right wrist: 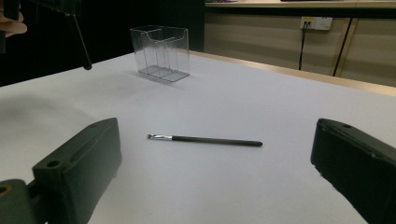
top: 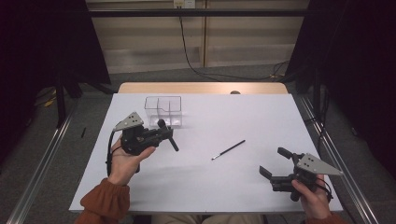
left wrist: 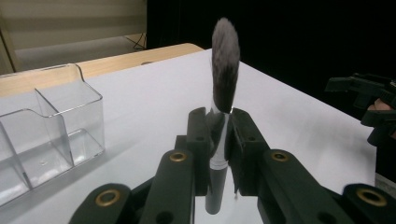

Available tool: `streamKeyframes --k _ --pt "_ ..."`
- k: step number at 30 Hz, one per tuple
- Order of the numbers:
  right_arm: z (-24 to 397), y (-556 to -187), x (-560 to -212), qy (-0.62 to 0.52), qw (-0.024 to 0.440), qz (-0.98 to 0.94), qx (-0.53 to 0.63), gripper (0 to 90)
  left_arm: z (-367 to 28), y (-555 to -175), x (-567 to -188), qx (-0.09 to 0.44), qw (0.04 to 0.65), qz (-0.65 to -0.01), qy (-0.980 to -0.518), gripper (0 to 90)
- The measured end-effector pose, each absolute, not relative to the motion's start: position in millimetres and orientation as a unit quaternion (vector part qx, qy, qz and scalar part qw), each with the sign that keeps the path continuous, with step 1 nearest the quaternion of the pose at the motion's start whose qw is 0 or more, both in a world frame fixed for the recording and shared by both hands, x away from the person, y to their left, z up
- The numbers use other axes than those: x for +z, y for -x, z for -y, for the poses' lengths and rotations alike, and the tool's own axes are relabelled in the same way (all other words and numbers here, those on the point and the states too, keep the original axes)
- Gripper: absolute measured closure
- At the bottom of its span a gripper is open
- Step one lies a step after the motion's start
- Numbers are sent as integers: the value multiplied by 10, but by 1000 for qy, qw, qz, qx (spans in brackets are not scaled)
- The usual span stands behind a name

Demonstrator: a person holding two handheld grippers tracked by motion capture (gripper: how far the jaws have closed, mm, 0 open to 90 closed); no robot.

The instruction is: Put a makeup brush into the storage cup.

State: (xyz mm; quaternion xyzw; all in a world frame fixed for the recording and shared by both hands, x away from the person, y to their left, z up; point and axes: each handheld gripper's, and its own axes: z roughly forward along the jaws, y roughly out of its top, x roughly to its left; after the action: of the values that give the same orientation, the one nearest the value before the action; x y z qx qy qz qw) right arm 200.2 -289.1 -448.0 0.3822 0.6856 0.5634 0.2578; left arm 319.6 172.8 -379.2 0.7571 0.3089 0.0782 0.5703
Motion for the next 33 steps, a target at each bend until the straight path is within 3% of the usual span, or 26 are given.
streamKeyframes --k 33 --pt "2822 -2029 -4526 -377 254 -690 564 0 -1852 -3769 -3550 143 574 -340 -731 799"
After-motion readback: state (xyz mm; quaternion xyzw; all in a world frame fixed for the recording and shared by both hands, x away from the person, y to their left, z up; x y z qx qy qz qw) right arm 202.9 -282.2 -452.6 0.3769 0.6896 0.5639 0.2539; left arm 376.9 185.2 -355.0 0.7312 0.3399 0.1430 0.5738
